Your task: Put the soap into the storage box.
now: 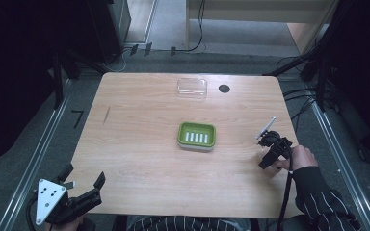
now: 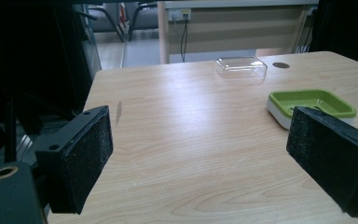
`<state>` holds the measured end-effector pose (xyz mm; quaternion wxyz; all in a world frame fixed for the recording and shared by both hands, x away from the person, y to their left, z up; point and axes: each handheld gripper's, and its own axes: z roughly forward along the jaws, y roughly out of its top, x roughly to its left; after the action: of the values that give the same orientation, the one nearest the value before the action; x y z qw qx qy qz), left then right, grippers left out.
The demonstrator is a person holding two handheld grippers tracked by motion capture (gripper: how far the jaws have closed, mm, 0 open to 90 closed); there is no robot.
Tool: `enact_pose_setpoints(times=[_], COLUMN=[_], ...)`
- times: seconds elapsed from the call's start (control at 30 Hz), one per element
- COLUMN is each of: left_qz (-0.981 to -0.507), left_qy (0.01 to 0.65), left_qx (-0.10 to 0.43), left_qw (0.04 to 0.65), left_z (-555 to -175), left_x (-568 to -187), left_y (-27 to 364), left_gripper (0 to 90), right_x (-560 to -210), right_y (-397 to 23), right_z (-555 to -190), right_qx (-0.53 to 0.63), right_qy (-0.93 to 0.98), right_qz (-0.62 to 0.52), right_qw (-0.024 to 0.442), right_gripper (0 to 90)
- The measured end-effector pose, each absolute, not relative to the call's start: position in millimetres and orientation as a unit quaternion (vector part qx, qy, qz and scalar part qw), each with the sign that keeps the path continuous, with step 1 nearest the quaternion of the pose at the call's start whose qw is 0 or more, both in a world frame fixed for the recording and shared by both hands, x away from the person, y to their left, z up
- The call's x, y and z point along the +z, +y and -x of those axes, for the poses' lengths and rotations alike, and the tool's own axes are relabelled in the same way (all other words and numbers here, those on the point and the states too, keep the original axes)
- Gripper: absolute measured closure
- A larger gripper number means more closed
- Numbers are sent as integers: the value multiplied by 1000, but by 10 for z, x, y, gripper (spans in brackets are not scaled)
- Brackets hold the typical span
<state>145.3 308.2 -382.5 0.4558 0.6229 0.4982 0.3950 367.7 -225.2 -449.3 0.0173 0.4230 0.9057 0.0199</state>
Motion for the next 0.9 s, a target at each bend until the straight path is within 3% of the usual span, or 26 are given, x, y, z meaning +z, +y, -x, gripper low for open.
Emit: enact_pose_setpoints(times=[0.9], left_qz=[-623], left_qy=[499], left_qx=[395], left_qw=[455], left_z=[-1451], left_x=[-3825], left_y=[3082], left_gripper=[72], right_x=[-4296], right_y=[-1809], right_z=[-3840], right_qx=[35], right_qy=[935], right_qz=[-351], right_qw=[39], right_gripper=[333])
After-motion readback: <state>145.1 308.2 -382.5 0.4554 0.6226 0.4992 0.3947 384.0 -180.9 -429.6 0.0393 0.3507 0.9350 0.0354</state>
